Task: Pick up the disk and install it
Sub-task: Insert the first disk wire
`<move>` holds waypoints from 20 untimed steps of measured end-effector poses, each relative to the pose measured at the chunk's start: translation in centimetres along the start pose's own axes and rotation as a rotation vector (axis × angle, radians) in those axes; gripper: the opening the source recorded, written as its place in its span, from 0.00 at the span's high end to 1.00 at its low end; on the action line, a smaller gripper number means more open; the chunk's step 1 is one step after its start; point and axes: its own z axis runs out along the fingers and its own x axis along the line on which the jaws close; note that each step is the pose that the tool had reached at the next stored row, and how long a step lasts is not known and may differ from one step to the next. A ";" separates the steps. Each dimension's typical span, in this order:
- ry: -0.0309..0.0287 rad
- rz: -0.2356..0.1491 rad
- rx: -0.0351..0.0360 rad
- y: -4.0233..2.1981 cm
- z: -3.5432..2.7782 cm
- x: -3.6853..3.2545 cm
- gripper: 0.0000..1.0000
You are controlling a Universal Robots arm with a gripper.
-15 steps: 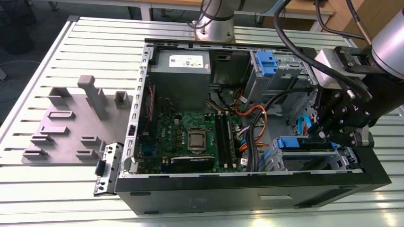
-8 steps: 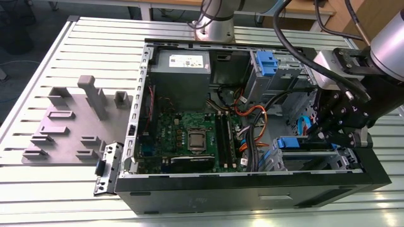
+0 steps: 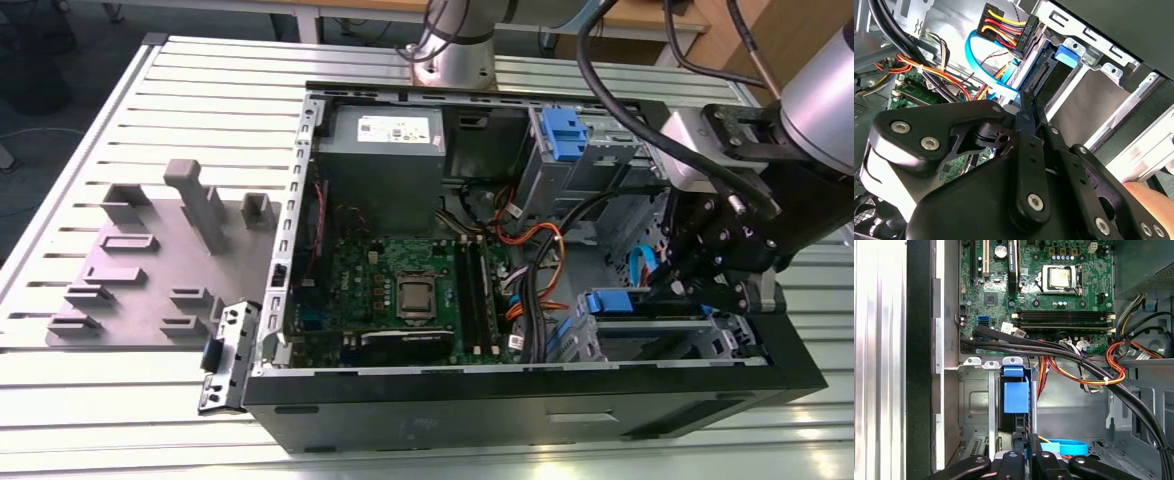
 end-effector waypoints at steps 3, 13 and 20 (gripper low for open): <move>0.0002 0.000 0.0000 0.00 0.02 0.00 0.84; 0.0004 0.000 0.0000 -0.01 0.40 0.02 0.84; 0.0002 0.000 0.0000 -0.01 0.53 0.02 0.84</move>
